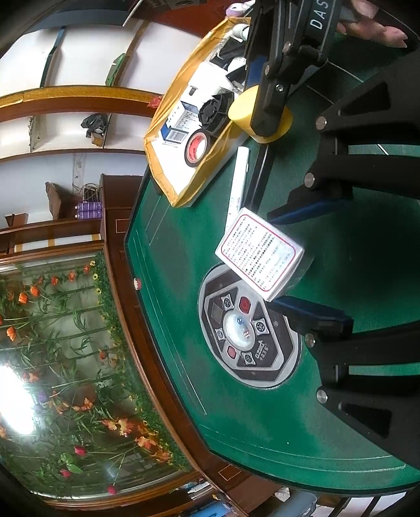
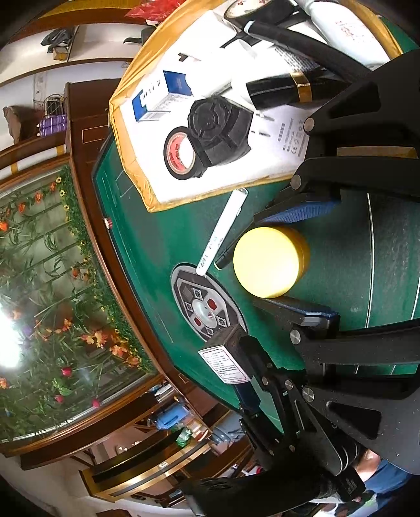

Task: Organize rigid objects
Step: 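Carry box and jar over the tray and open the right tool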

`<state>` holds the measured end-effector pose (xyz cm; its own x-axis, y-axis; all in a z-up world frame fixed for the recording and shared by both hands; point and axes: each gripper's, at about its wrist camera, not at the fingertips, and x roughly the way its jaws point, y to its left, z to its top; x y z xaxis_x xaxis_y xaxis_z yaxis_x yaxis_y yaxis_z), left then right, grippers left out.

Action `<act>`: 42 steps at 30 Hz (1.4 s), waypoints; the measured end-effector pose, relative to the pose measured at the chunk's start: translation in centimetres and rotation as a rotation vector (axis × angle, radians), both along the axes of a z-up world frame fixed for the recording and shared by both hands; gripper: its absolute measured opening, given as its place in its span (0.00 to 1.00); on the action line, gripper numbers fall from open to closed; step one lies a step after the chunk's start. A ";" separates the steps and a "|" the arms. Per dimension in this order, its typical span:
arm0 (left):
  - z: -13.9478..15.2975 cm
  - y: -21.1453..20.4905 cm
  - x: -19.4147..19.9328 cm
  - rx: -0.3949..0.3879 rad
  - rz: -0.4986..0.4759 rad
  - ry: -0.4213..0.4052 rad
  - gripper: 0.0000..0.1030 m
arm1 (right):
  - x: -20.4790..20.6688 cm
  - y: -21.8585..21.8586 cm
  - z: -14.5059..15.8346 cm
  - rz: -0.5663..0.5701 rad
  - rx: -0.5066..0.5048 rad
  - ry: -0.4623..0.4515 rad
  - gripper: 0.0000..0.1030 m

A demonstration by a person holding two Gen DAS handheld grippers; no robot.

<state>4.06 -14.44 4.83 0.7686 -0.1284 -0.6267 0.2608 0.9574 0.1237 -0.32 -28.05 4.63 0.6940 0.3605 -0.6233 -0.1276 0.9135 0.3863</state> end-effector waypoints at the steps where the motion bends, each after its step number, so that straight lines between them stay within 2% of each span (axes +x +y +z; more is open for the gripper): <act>1: 0.0 -0.1 0.0 -0.006 0.001 0.002 0.45 | -0.1 -0.2 0.1 -0.003 0.003 -0.003 0.41; 22: 0.6 -4.8 0.1 -0.088 -0.050 0.047 0.45 | -1.2 -7.4 1.9 -0.133 0.046 -0.041 0.41; 27: 1.1 -7.8 0.0 -0.138 -0.105 0.061 0.45 | -1.7 -10.2 2.5 -0.200 0.045 -0.054 0.41; 36: 0.8 -13.3 -1.0 -0.137 -0.210 0.090 0.45 | -2.3 -15.1 2.3 -0.313 0.038 -0.039 0.41; 42: 0.2 -15.4 -0.5 -0.149 -0.239 0.140 0.45 | -1.6 -16.1 1.9 -0.325 0.017 -0.014 0.41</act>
<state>3.57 -29.89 4.99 0.6134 -0.3929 -0.6851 0.4850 0.8720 -0.0659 -1.92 -44.11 6.51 0.7832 0.1287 -0.6084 0.1640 0.9009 0.4018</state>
